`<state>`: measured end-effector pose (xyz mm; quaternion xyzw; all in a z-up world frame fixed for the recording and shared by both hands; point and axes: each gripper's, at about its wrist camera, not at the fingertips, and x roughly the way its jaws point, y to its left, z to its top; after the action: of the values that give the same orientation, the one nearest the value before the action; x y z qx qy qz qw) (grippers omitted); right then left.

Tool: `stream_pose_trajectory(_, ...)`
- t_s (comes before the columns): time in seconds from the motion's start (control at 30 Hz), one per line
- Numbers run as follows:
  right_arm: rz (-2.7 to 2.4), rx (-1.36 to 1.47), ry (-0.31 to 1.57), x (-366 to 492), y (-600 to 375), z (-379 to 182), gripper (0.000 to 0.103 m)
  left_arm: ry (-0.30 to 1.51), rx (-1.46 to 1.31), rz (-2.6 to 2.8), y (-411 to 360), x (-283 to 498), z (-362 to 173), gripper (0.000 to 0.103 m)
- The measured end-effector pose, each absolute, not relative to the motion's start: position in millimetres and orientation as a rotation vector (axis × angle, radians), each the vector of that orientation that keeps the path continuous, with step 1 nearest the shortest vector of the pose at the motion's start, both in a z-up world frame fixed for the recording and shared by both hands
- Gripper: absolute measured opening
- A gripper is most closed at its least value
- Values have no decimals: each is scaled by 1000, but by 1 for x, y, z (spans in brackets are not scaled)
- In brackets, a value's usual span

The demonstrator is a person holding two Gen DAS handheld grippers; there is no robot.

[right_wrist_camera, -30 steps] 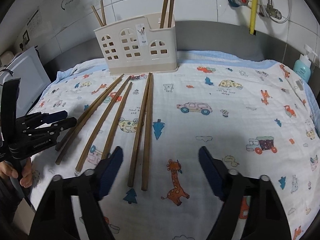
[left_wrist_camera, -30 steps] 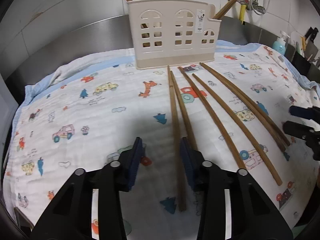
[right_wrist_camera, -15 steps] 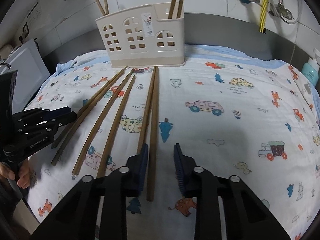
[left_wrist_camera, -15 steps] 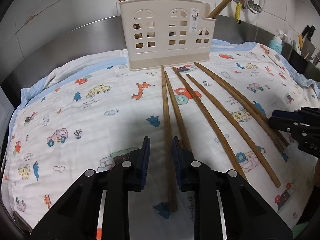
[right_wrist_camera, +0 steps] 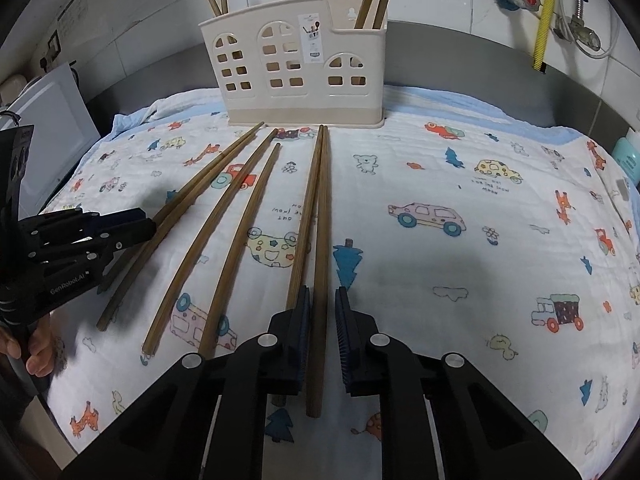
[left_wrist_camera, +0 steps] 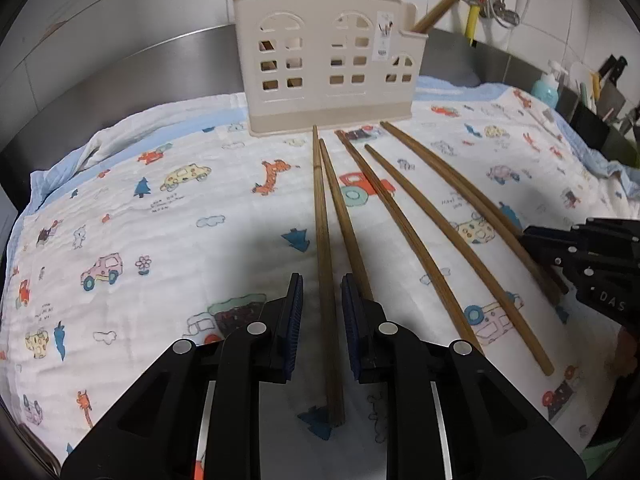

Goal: Organize utensils
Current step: 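Close the left tool on its chopstick while the right tool closes on another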

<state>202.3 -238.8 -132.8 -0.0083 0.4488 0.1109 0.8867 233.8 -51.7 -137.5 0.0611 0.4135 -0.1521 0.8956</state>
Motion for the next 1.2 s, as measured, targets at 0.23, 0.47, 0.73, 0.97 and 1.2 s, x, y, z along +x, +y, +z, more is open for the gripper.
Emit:
stream_pose_trajectory(0.23, 212, -55, 918, 202, -233, -135, 10, 875, 113, -300, -54, 239, -138, 15)
stream_pose_trajectory(0.47, 199, -58, 908, 201, -235, -134, 7, 902, 94, -289, -52, 243, -136, 6)
stream_pose_trajectory(0.73, 197, -51, 842, 189, -237, -106, 7, 868, 53, -306, -42, 234, -121, 6)
stream_pose_trajectory(0.97, 222, -10, 745, 177, -243, -60, 7, 805, 15, -327, -34, 221, -91, 6)
stream_pose_trajectory(1.2, 244, -11, 677, 169, -242, -24, 7, 745, -1, -349, -29, 204, -63, 6)
